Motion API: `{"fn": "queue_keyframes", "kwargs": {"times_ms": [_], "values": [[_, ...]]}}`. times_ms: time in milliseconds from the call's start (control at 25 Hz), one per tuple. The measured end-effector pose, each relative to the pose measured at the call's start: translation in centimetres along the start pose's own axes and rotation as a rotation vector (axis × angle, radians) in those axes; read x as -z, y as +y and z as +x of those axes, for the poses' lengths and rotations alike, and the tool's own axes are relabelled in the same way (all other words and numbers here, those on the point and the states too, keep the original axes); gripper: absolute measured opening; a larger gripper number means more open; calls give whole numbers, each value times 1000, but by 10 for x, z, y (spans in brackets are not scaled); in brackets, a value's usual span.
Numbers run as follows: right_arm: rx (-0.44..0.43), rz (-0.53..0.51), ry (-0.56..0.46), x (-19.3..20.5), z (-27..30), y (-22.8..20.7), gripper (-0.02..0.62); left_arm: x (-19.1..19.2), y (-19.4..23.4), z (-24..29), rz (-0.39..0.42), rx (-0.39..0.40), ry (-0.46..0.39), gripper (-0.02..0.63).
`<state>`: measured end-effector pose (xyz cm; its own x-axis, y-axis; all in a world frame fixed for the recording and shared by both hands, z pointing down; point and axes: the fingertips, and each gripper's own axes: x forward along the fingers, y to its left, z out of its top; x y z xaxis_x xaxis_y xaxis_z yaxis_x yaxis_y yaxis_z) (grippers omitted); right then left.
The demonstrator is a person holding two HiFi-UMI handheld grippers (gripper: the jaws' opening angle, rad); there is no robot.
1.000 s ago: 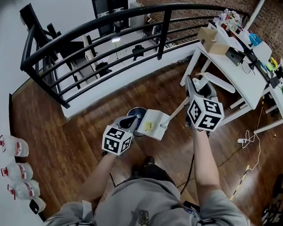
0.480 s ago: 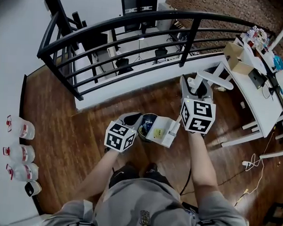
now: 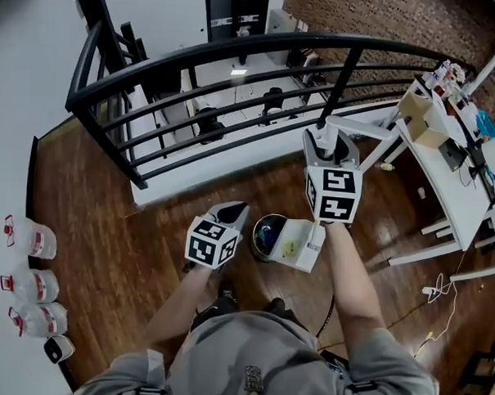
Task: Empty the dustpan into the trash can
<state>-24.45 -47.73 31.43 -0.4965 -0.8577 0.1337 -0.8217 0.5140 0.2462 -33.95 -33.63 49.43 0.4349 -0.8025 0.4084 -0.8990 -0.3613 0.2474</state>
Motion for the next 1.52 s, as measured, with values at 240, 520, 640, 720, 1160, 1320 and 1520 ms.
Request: {"fn": "queue_keyframes", "kwargs": {"times_ms": [240, 520, 640, 720, 1160, 1320, 1520], "values": [[-38, -77, 14, -9, 45, 70, 192, 0, 51, -27, -23, -14, -13, 5], [-75, -122, 38, -12, 81, 131, 189, 4, 100, -56, -57, -47, -25, 5], [-83, -131, 46, -12, 91, 144, 189, 4, 110, -64, -63, -55, -27, 6], [-86, -136, 46, -12, 95, 150, 189, 3, 116, -67, -63, -61, -33, 5], [-45, -113, 48, -15, 68, 120, 190, -6, 112, -55, -55, -3, -55, 5], [4, -77, 46, -12, 41, 75, 192, -11, 81, -33, -25, 63, -38, 5], [72, 0, 29, -4, -5, 11, 193, -24, 32, -4, 30, 136, -18, 5]]}}
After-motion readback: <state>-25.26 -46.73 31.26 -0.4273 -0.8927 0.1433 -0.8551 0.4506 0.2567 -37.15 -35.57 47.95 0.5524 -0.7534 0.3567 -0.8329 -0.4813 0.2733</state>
